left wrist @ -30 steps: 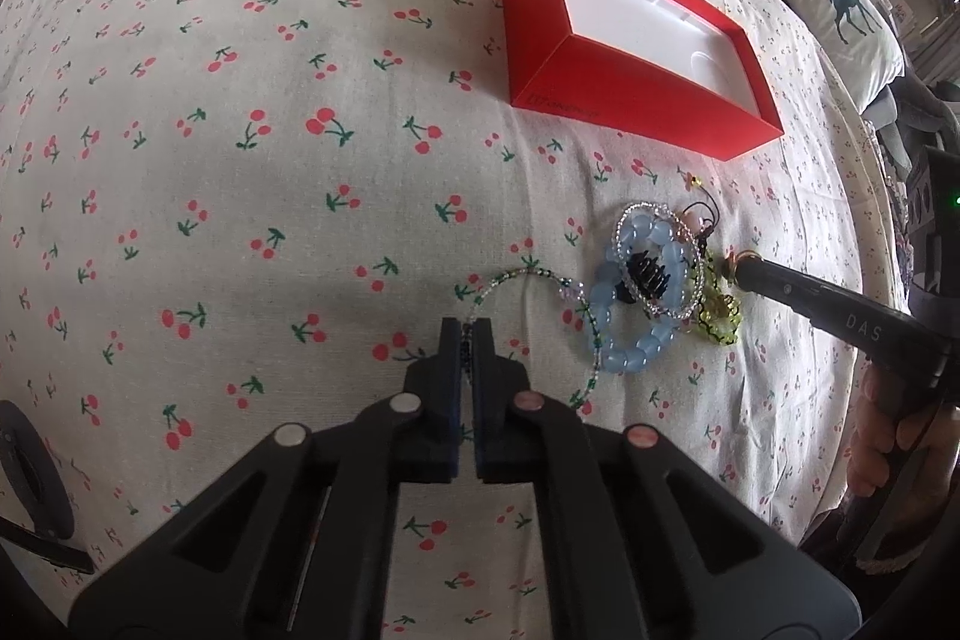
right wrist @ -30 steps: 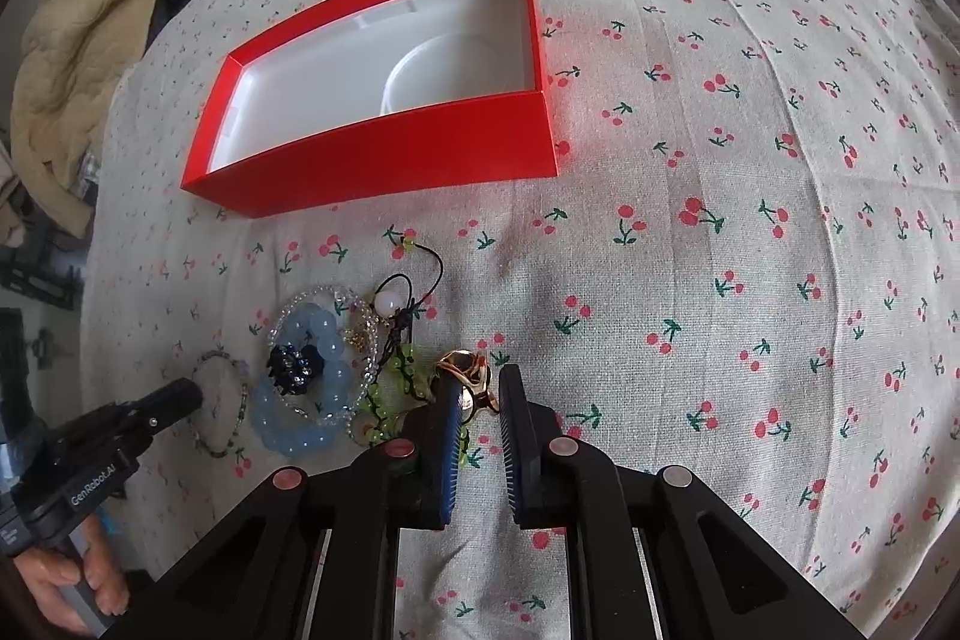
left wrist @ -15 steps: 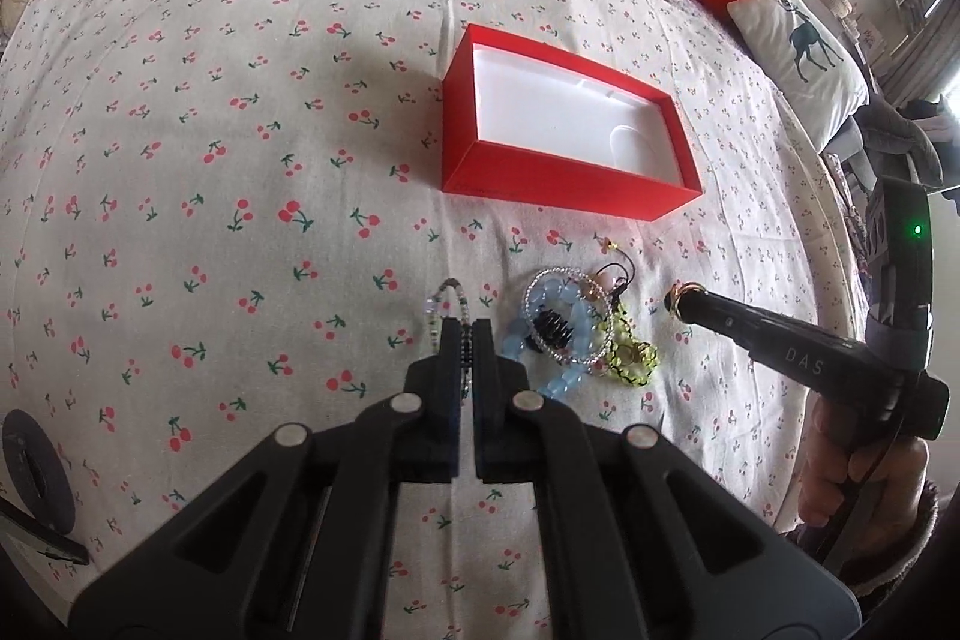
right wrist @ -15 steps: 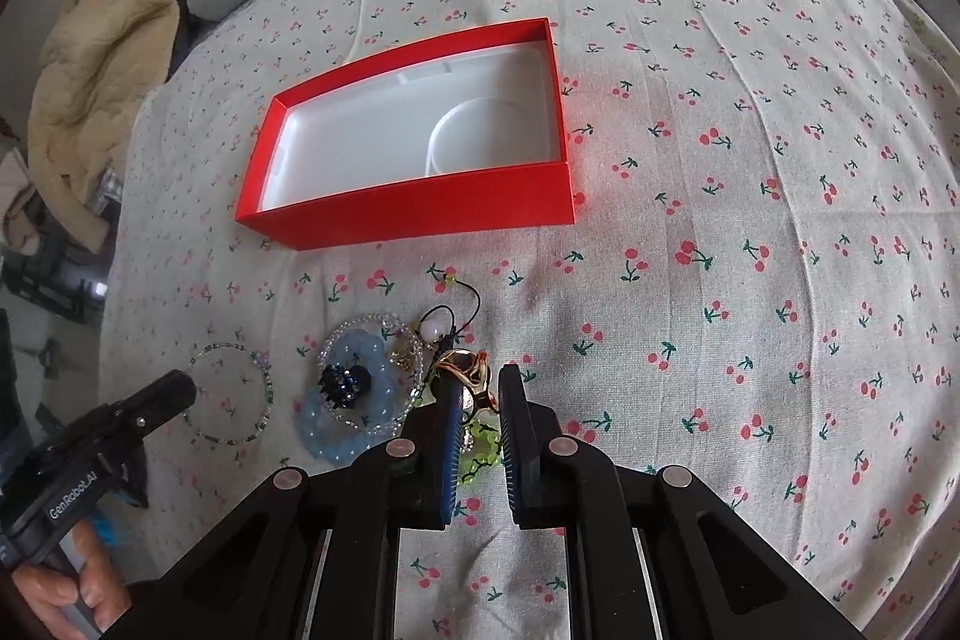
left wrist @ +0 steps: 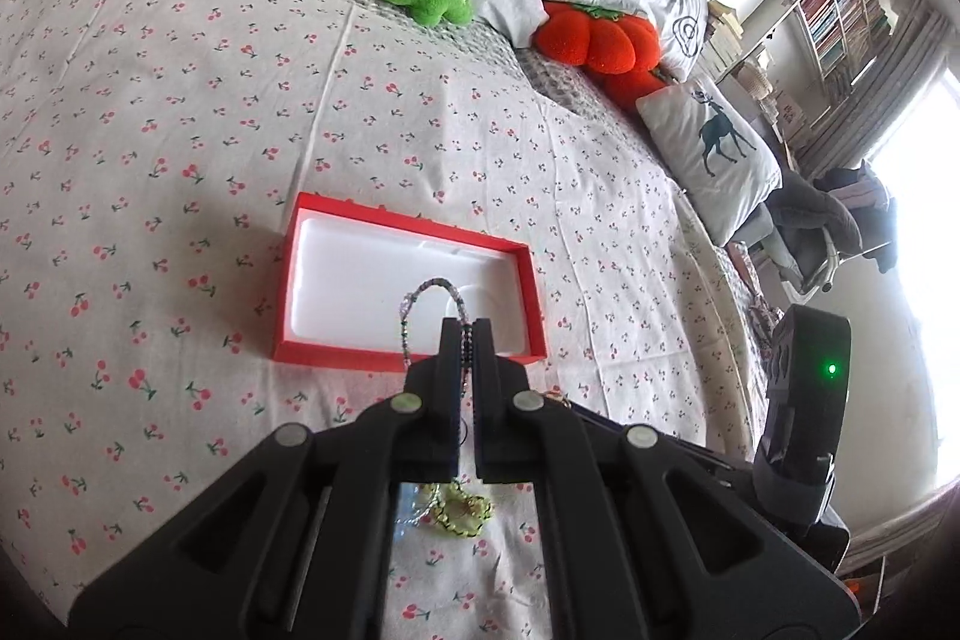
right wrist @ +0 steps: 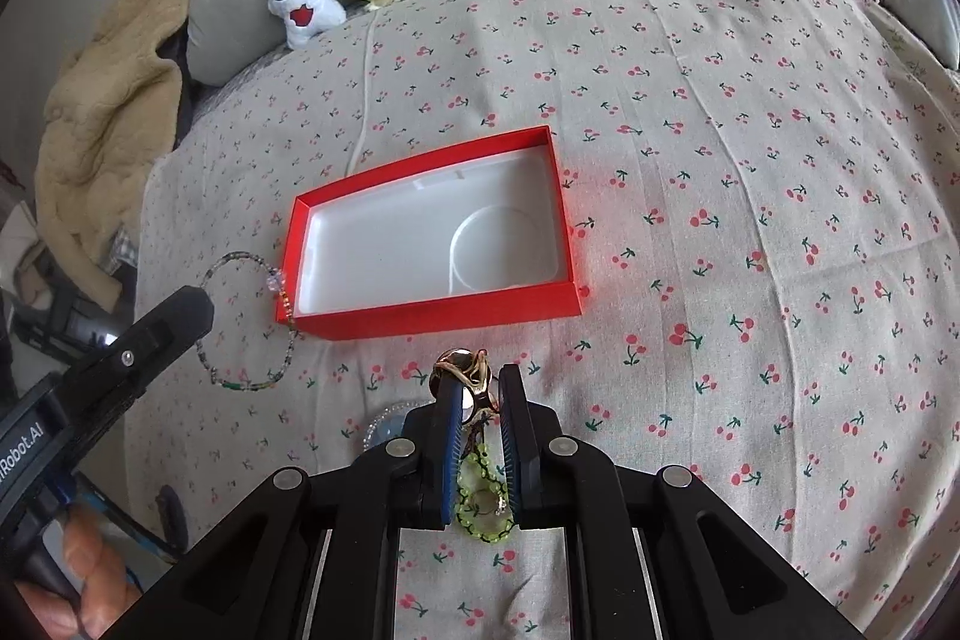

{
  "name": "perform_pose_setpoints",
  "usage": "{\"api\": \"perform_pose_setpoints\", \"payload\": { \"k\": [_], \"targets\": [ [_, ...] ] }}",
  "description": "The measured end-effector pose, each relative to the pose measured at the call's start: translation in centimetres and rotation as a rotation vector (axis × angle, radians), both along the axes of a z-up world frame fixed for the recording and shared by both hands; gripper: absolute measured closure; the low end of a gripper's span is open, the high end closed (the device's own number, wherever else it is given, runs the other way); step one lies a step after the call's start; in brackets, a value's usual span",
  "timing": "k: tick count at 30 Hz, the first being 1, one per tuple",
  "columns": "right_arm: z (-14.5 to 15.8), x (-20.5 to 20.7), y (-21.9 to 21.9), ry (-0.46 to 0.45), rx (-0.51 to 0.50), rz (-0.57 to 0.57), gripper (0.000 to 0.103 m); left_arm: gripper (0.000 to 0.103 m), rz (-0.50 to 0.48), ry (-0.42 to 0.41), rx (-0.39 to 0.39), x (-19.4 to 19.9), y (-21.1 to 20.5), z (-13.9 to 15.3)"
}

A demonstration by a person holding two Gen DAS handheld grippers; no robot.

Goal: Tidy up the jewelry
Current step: 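Carry the bracelet and rings into the red box and open both grippers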

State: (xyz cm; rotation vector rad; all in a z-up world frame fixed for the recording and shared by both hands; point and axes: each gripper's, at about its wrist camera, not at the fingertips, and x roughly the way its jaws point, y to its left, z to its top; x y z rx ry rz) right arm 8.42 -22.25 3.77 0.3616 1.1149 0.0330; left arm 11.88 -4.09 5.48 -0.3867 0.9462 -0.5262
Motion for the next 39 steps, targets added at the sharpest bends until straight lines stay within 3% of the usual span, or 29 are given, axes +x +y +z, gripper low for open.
{"api": "perform_pose_setpoints", "payload": {
  "k": [5,10,17,29,32,34,39],
  "targets": [
    [0.5,1.5,-0.5,-0.026,0.011,-0.017,0.091,0.099,-0.026,-0.012,-0.053,2.1,-0.9,-1.5],
    [0.5,3.0,-1.1,-0.059,0.031,-0.022,0.091,0.099,0.008,0.017,0.060,3.4,-0.9,-4.2],
    [-1.1,4.8,-0.7,-0.058,-0.008,-0.010,0.091,0.099,0.034,-0.014,0.186,3.4,-1.0,-4.6],
    [-2.3,5.8,-1.4,-0.049,-0.089,0.000,0.090,0.099,0.030,-0.086,0.305,2.8,-1.0,-4.0],
    [-1.6,5.4,-1.8,-0.060,-0.087,-0.009,0.087,0.080,0.034,-0.090,0.310,2.4,-0.7,-3.5],
    [-0.8,4.9,-1.8,-0.076,-0.083,-0.003,0.086,0.058,0.043,-0.101,0.310,1.9,-0.4,-2.9],
    [1.3,3.2,-1.2,-0.111,-0.101,0.020,0.077,0.036,0.073,-0.120,0.346,0.3,0.1,-1.5]
  ]
}}
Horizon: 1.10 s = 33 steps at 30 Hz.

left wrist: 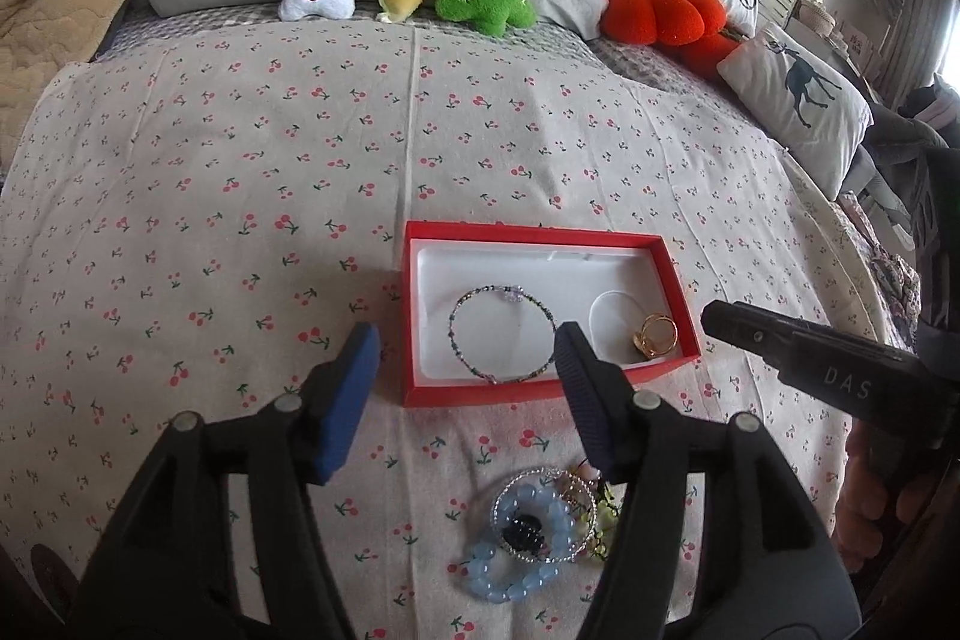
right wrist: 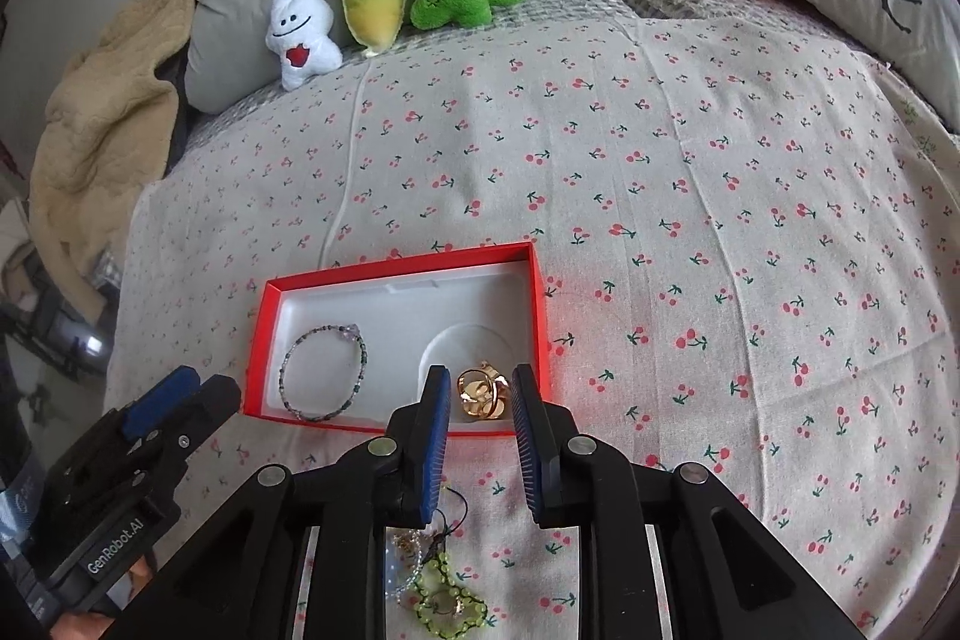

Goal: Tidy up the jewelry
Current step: 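Carry the bracelet and rings into the red box and open both grippers, then grasp the light blue bead bracelet with the left gripper while the right gripper grasps the green beaded charm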

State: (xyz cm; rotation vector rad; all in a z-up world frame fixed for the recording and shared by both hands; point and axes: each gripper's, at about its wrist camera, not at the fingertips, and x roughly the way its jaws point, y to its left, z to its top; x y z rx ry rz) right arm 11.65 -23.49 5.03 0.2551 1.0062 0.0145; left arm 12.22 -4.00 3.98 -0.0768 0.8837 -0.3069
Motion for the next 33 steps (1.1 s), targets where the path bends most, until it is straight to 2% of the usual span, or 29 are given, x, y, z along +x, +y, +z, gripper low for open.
{"api": "perform_pose_setpoints", "payload": {
  "k": [1,4,9,14,23,30,33],
  "targets": [
    [0.3,-0.4,0.1,-0.006,-0.003,0.004,0.072,0.030,0.004,0.000,0.005,-0.4,0.1,0.2],
    [1.2,-1.8,0.0,-0.030,0.008,0.002,0.043,0.021,0.018,0.002,0.022,-1.6,0.6,0.5],
    [1.8,-4.0,-0.2,-0.025,0.039,0.010,0.041,0.016,0.029,0.052,0.049,-3.3,1.6,0.0],
    [1.6,-6.1,-0.2,-0.015,0.001,0.017,0.033,0.012,0.036,0.091,0.057,-5.2,2.8,-0.5],
    [-0.3,-8.7,-0.4,0.036,-0.023,0.032,0.026,0.010,0.041,0.116,0.087,-7.0,4.4,-1.8],
    [-3.0,-10.1,0.5,0.100,-0.126,0.066,0.026,0.010,0.034,0.169,0.180,-7.8,5.1,-4.5],
    [-4.4,-10.3,1.0,0.132,-0.173,0.085,0.026,0.010,0.025,0.187,0.196,-7.9,5.2,-5.4]
  ]
}}
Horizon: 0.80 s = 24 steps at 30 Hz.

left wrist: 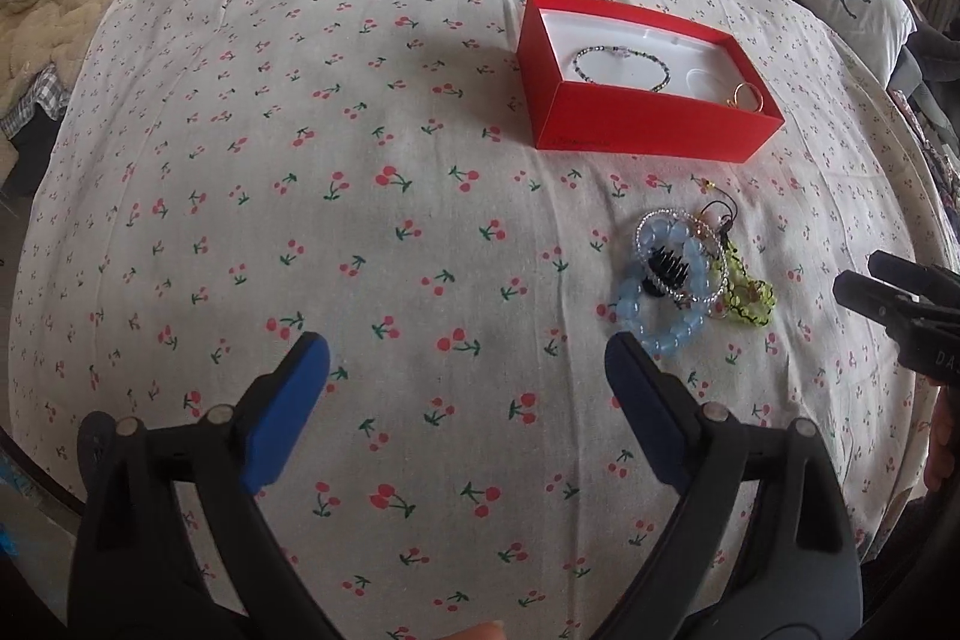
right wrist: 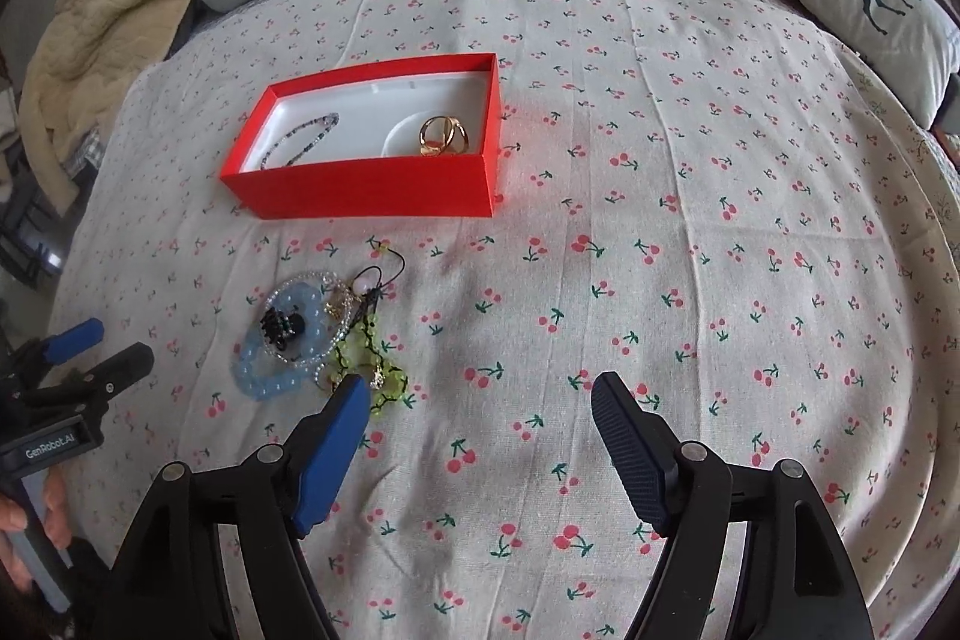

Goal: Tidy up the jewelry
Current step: 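Grasp the light blue bead bracelet with the left gripper while the right gripper grasps the green beaded charm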

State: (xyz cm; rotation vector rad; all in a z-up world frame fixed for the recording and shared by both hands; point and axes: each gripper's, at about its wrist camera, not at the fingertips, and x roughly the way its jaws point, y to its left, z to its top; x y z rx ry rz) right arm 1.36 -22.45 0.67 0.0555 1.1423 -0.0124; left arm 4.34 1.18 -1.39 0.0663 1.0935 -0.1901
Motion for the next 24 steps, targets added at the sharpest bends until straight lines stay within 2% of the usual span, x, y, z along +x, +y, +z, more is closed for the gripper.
{"api": "perform_pose_setpoints", "payload": {
  "k": [6,12,14,17,18,24],
  "targets": [
    [-1.8,0.3,0.3,0.075,-0.007,0.003,0.026,0.010,-0.023,0.035,-0.001,0.3,-1.0,-1.2],
    [-2.2,0.5,0.0,0.094,0.001,-0.006,0.026,0.011,-0.065,0.047,-0.006,0.8,-3.1,-2.0],
    [-2.2,0.6,-0.2,0.098,0.000,-0.018,0.026,0.016,-0.078,0.047,-0.013,1.0,-3.9,-2.1],
    [-2.0,0.6,-0.6,0.095,0.008,-0.037,0.025,0.031,-0.101,0.057,-0.017,1.3,-4.9,-2.4],
    [-1.9,0.6,-0.7,0.093,0.012,-0.039,0.026,0.040,-0.107,0.064,-0.011,1.3,-5.2,-2.7],
    [-1.5,0.7,-1.0,0.081,0.027,-0.046,0.026,0.055,-0.134,0.048,0.002,1.5,-6.3,-3.1]
  ]
}}
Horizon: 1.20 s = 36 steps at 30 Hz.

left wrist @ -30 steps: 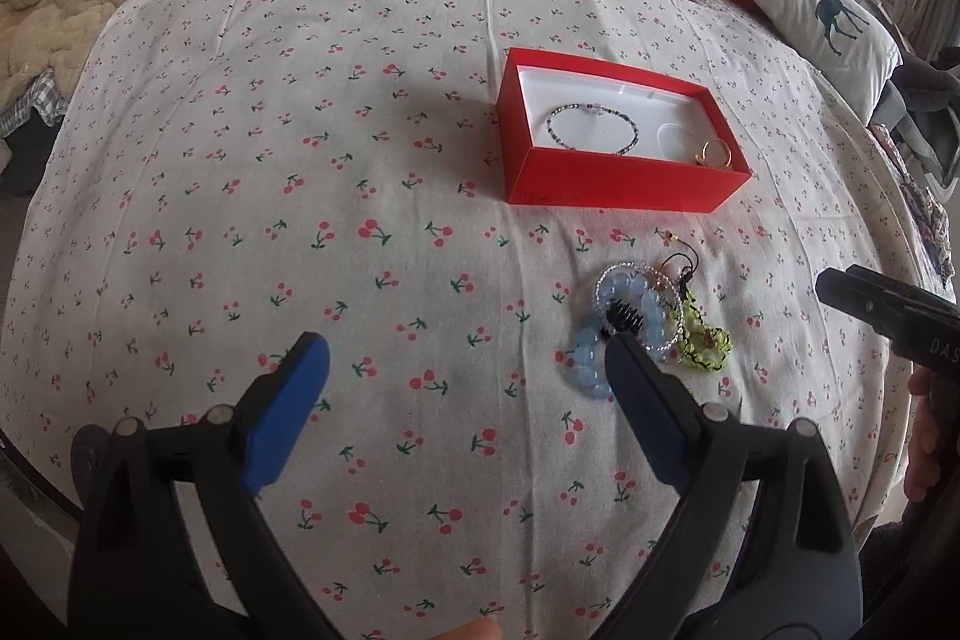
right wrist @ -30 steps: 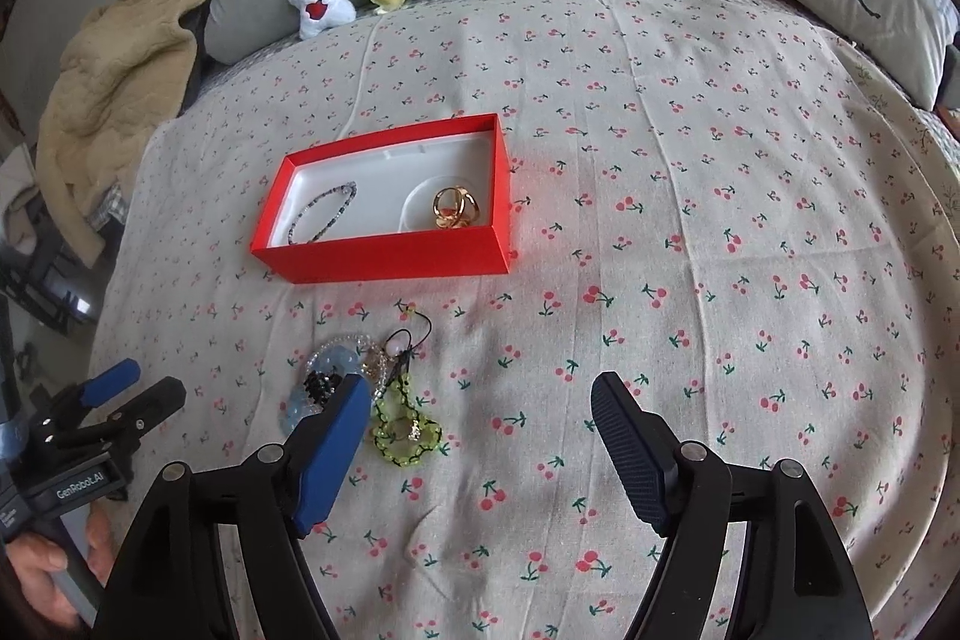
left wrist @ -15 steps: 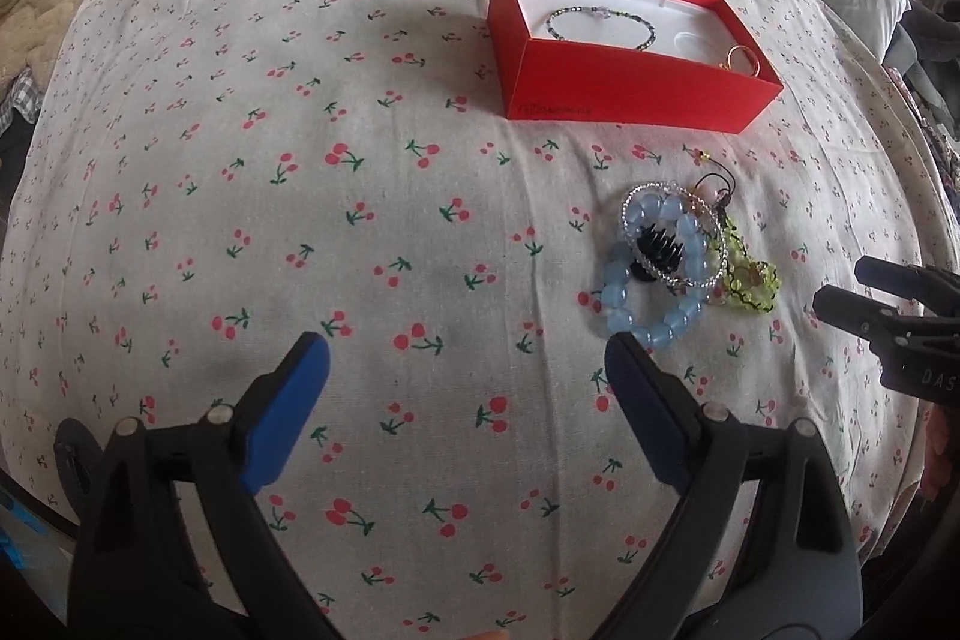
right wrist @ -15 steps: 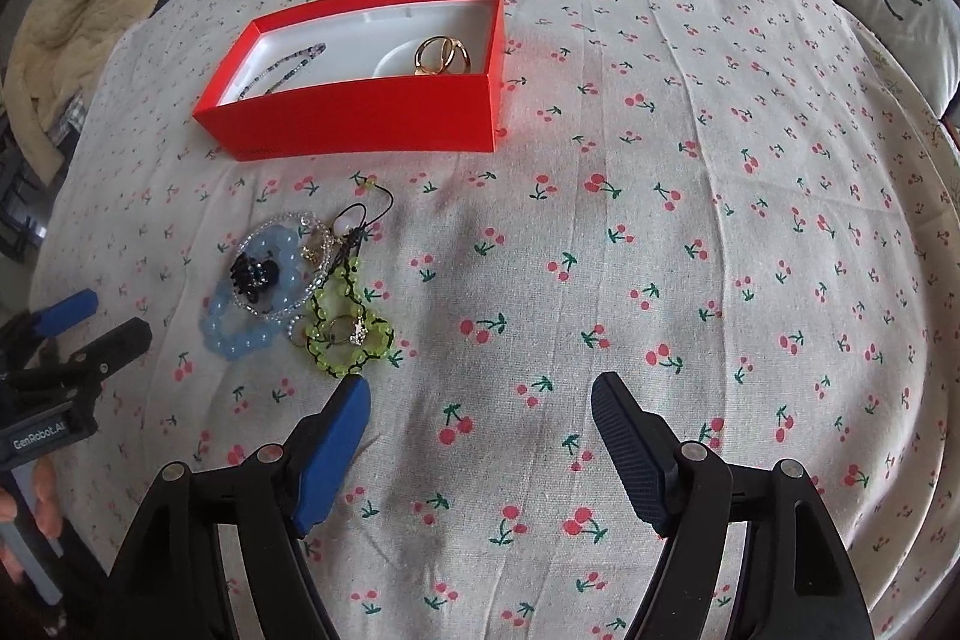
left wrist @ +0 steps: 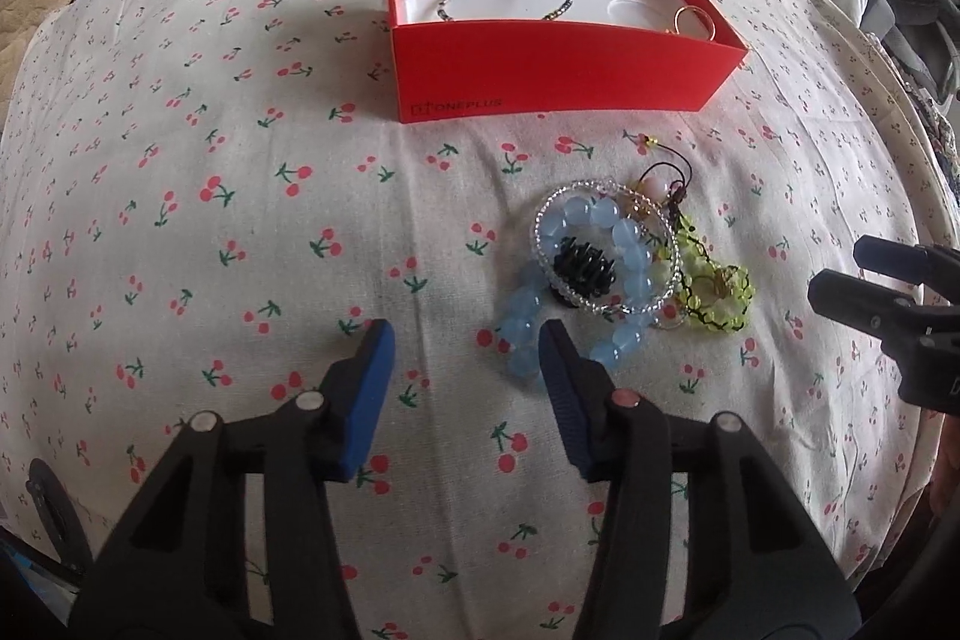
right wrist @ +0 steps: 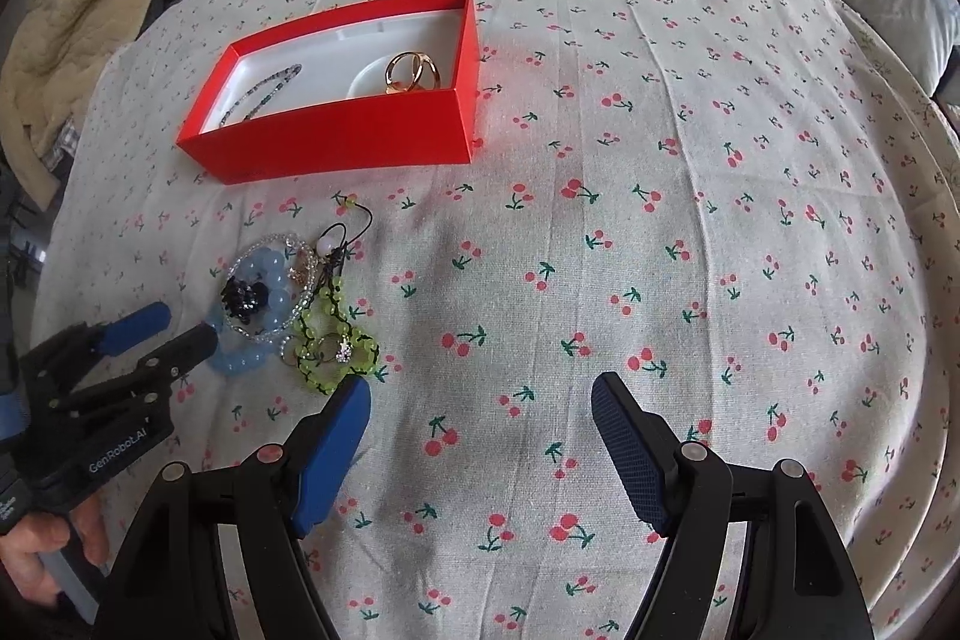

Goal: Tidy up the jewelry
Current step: 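Grasp the light blue bead bracelet with the left gripper while the right gripper grasps the green beaded charm, then carry the blue bracelet and green charm into the red box and release both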

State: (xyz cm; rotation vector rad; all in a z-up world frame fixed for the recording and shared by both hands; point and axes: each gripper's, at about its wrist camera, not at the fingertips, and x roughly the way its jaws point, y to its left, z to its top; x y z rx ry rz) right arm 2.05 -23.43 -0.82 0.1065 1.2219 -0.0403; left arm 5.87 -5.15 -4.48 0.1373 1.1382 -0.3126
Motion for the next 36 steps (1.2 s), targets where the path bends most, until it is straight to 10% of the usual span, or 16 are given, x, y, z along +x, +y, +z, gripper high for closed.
{"api": "perform_pose_setpoints", "payload": {
  "k": [7,15,20,36],
  "targets": [
    [-0.1,0.2,0.3,-0.007,0.004,0.003,0.026,0.089,-0.025,-0.027,0.078,-0.2,-0.4,-0.3],
    [-0.3,0.9,0.8,-0.006,0.027,0.010,0.028,0.090,0.018,0.005,0.057,-0.5,1.7,0.2],
    [-0.6,1.8,1.2,-0.007,0.048,0.008,0.052,0.090,0.052,0.012,0.045,-0.8,3.3,0.5],
    [-3.1,5.6,4.9,0.047,0.113,0.039,0.075,0.090,0.076,0.029,0.021,-0.7,5.2,0.5]
  ]
}}
